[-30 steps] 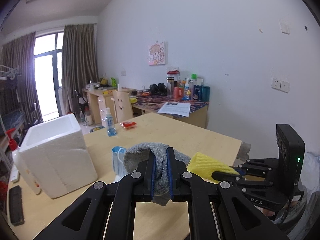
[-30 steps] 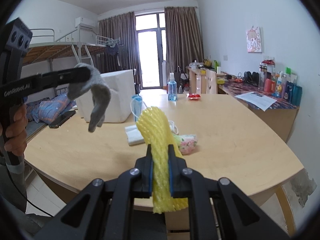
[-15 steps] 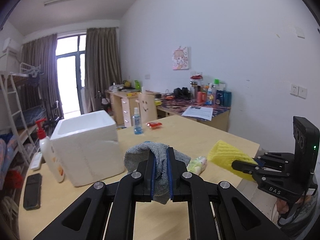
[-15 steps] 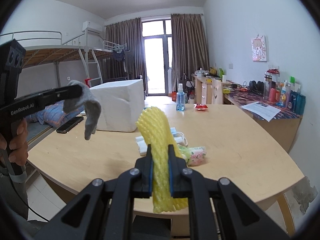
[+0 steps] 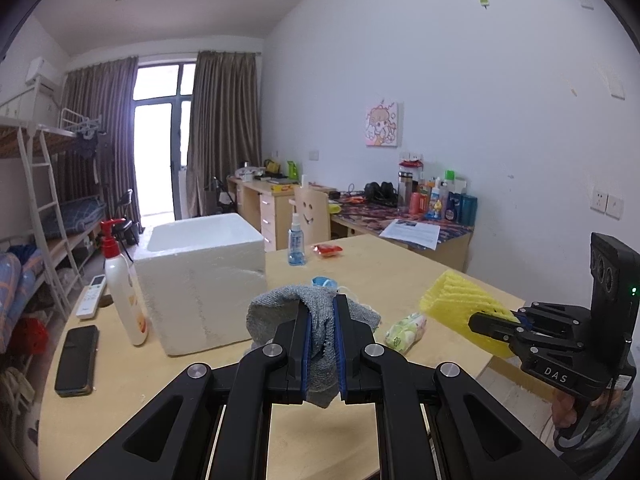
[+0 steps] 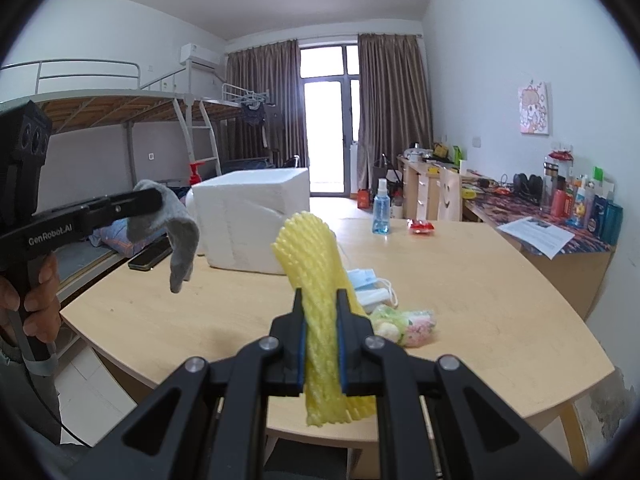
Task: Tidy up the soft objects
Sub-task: 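Carry the yellow net and grey sock over the white foam box with both tools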
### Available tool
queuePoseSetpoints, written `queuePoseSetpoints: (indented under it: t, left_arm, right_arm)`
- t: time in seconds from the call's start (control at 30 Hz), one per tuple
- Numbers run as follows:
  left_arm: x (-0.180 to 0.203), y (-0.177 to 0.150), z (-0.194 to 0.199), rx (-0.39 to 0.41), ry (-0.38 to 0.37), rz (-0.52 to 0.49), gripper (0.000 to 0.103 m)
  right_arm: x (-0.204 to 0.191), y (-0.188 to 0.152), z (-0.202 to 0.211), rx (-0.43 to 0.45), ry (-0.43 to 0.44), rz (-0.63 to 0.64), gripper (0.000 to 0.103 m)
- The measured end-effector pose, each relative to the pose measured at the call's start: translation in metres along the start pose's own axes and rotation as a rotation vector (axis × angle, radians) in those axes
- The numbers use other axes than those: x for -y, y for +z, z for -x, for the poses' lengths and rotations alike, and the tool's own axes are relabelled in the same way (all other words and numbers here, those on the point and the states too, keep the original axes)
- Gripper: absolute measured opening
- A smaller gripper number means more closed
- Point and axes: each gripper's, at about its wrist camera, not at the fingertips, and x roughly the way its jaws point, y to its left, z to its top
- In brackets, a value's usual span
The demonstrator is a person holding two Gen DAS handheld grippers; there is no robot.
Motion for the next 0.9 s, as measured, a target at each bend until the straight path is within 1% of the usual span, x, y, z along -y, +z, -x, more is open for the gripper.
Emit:
queuePoseSetpoints:
  t: [0.17,0.43,0.57,0.7,0.73,0.9]
  left_arm:
    - [-0.004,0.003,0.016,0.033,0.026,0.0,0.01]
    - [-0.014,0.001,0.041,0.081,0.149,0.007,0.01]
    - [-0.025,-0.004,0.053,0.107,0.211,0.033,0.01]
    - [-0.035,-0.007,0.056,0.122,0.279,0.048,0.01]
    - [-0.037,-0.007,0.056,0.124,0.289,0.054,0.01]
    - [-0.046,-0.011,0.048,0.11,0.294,0.08,0.01]
  right_arm:
    - [-0.011,0.008,0.005,0.032,0.029,0.023,0.015]
    - [-0.032,0.02,0.001,0.063,0.099,0.047,0.015]
    - [-0.045,0.025,-0.006,0.074,0.141,0.052,0.015]
    - [-0.056,0.028,-0.016,0.077,0.175,0.046,0.015]
    - [-0.058,0.029,-0.018,0.076,0.183,0.042,0.015]
    - [-0.07,0.037,-0.032,0.061,0.21,0.056,0.015]
